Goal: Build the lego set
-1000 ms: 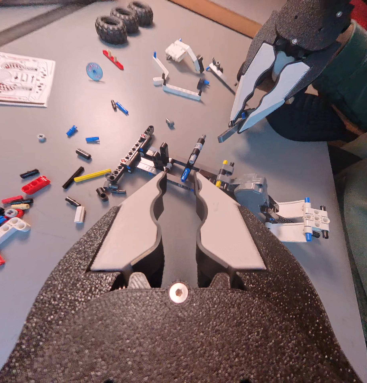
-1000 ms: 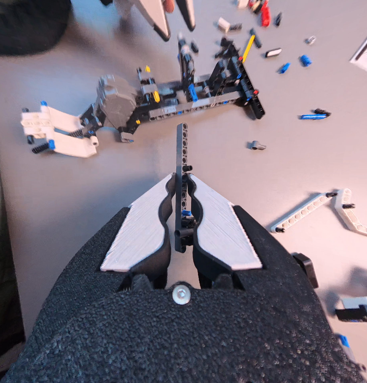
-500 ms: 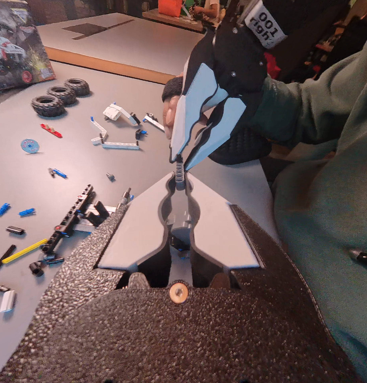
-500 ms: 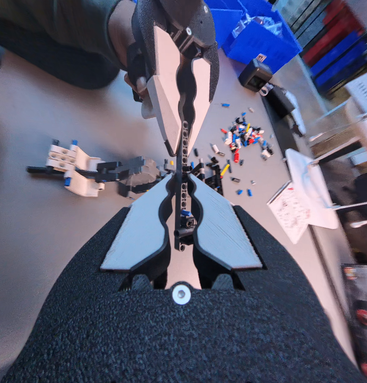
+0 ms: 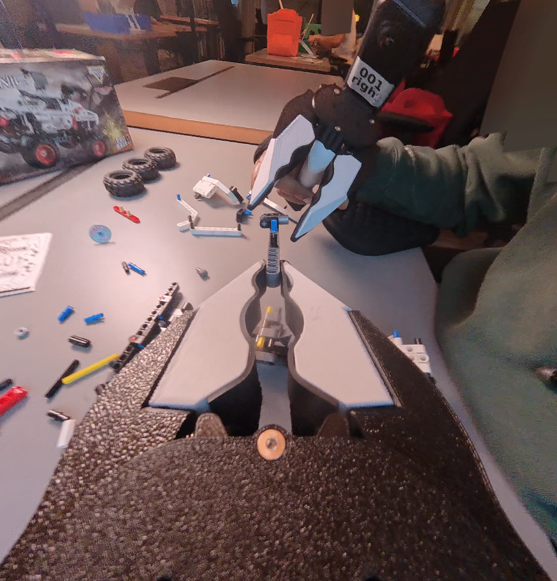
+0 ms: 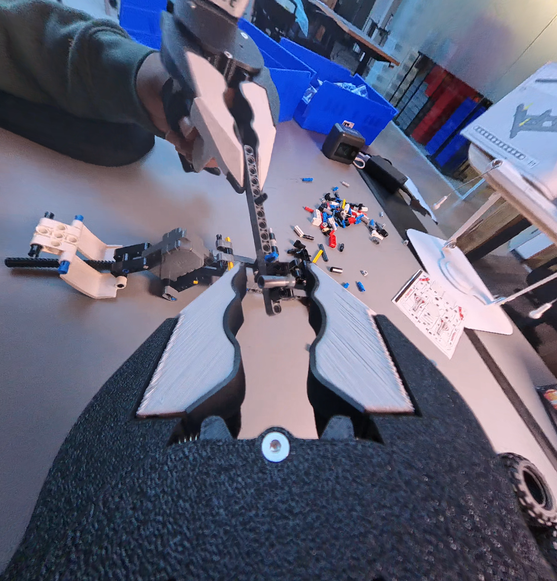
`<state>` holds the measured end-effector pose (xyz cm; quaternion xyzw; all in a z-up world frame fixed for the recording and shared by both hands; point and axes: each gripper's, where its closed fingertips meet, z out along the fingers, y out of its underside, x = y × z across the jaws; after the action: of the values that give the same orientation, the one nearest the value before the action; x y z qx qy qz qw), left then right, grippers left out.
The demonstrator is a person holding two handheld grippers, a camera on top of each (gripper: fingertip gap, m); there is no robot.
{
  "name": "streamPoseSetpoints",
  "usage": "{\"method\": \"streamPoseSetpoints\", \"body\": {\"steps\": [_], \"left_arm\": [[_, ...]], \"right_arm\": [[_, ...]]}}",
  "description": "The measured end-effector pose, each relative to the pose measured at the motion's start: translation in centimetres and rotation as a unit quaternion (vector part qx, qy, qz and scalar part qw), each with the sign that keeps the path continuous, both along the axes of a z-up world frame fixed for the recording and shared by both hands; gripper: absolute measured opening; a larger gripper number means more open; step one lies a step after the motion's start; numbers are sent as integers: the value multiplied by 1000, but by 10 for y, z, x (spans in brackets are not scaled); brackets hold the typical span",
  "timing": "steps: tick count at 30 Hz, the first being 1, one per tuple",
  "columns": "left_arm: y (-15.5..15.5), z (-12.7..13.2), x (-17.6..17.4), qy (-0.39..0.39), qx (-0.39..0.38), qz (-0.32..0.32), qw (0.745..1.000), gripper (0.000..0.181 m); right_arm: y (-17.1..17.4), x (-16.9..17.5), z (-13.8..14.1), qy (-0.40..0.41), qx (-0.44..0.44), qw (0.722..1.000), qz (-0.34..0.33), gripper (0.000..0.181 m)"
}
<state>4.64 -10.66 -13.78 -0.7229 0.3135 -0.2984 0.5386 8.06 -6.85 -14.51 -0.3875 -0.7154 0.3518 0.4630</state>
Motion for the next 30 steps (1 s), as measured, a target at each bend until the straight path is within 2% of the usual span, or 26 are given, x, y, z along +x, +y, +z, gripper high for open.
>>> {"method": "streamPoseSetpoints", "body": {"steps": [3,4,6,12,16,21,24,28,30], "left_arm": [[8,-2,-2,-60,-66,13,996,7],[10,-3,-2,-78,-85,14,993,7],[12,-2,-5,-122,-115,18,986,7],[12,3,-6,-227,-174,-5,958,8],[19,11,-12,-259,-153,12,954,10],[19,26,-13,-276,-113,10,954,15],[13,34,-9,-274,-90,-12,957,23],[9,35,3,-246,-70,-28,966,22],[6,39,9,-242,-57,-40,968,19]], "right_arm": [[-4,-7,-8,-2,64,998,-3,31],[-2,-10,-11,-2,87,996,-15,20],[-1,-12,-13,-2,99,995,-22,16],[-4,-10,-2,2,-39,999,-6,16],[-8,-15,-7,-22,-212,977,-1,16],[-21,-16,-1,-53,-392,917,45,15],[-24,-11,10,-57,-499,861,84,15],[-29,-10,26,-57,-617,775,127,15],[-34,-11,29,-62,-651,743,145,15]]}}
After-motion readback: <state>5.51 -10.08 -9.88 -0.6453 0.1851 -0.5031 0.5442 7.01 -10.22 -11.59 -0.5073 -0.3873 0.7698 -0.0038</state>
